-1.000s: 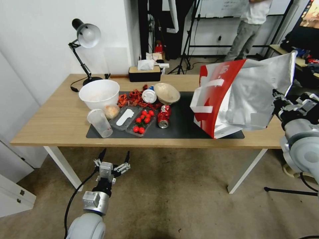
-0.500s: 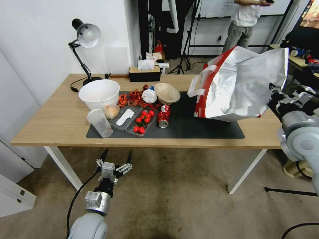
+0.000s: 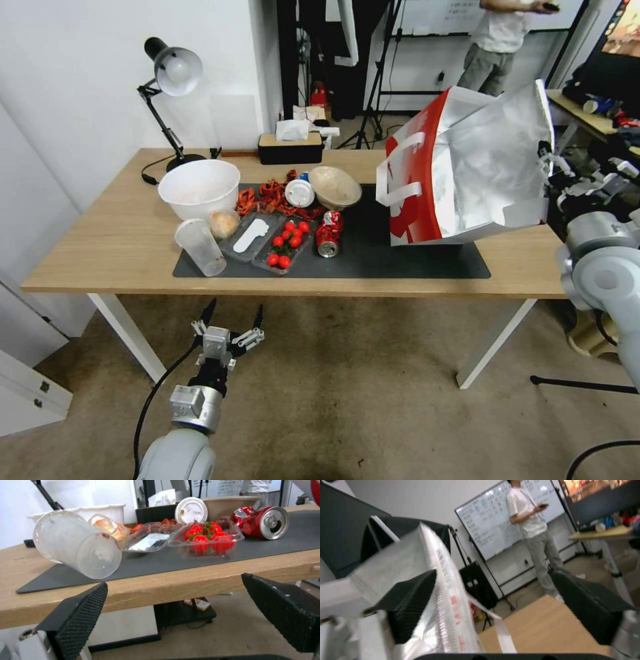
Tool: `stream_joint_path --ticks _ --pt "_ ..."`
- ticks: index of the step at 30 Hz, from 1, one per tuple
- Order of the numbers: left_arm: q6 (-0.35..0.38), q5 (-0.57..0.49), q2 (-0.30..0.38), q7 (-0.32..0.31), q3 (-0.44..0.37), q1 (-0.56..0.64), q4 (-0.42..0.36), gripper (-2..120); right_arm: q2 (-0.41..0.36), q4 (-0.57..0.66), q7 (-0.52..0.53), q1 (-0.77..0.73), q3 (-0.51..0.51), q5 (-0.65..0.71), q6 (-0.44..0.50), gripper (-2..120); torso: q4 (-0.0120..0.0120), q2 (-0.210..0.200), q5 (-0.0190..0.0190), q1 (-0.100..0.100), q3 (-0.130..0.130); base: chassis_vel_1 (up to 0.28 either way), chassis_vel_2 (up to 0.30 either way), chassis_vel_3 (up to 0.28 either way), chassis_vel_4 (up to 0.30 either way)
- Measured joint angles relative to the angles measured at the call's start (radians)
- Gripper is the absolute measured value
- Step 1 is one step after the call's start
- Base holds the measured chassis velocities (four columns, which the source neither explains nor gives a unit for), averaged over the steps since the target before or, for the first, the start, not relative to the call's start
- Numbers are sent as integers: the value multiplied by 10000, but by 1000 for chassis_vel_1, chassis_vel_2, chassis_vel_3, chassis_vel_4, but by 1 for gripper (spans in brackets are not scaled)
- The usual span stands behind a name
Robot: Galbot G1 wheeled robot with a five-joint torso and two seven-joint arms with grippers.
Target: Pick up the food delivery bag from the floor and place it on the table.
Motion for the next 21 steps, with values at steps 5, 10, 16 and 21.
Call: stream_joint_path --ticks 5,10,16,21 --pt "-43 28 -18 0 18 23 0 100 -11 -55 -280 16 0 -439 356 100 -1 0 0 -1 0 0 0 0 0" --pt "-87 28 -17 0 -5 55 -7 100 21 65 -529 -181 138 -690 477 100 0 -1 0 0 0 0 0 0 0" --pt "-273 2 -50 -76 -44 30 39 100 427 972 -1698 -1518 732 -2066 577 100 1 0 -5 -2 0 0 0 0 0" --pt "-407 -41 -81 -135 -95 -7 56 100 1163 1681 -2675 -3113 1095 -4529 857 100 -5 0 -1 -3 -1 0 0 0 0"
